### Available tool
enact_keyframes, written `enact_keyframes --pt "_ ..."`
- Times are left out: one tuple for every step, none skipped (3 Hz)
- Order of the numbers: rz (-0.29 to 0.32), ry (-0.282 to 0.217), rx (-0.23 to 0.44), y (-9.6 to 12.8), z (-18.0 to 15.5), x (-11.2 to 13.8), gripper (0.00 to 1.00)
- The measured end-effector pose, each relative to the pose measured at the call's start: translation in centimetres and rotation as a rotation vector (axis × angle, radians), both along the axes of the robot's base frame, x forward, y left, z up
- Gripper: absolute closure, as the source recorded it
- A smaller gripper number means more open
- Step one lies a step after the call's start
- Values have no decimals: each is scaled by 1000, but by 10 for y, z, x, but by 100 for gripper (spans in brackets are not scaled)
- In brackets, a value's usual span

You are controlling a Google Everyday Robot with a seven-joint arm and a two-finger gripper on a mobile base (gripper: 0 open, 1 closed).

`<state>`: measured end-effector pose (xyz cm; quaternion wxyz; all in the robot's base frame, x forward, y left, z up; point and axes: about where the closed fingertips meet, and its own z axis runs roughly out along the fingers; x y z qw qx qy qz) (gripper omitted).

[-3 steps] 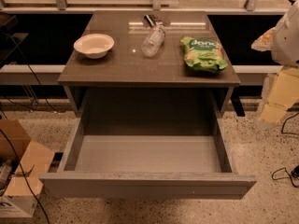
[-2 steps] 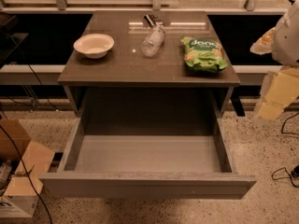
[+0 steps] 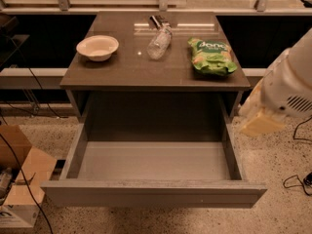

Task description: Close top drawer

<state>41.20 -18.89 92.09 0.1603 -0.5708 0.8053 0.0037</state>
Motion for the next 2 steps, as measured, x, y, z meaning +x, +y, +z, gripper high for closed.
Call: enact_keyframes --pt "-47 62 58 21 -58 -14 83" --pt "-141 182 141 33 -130 -42 100"
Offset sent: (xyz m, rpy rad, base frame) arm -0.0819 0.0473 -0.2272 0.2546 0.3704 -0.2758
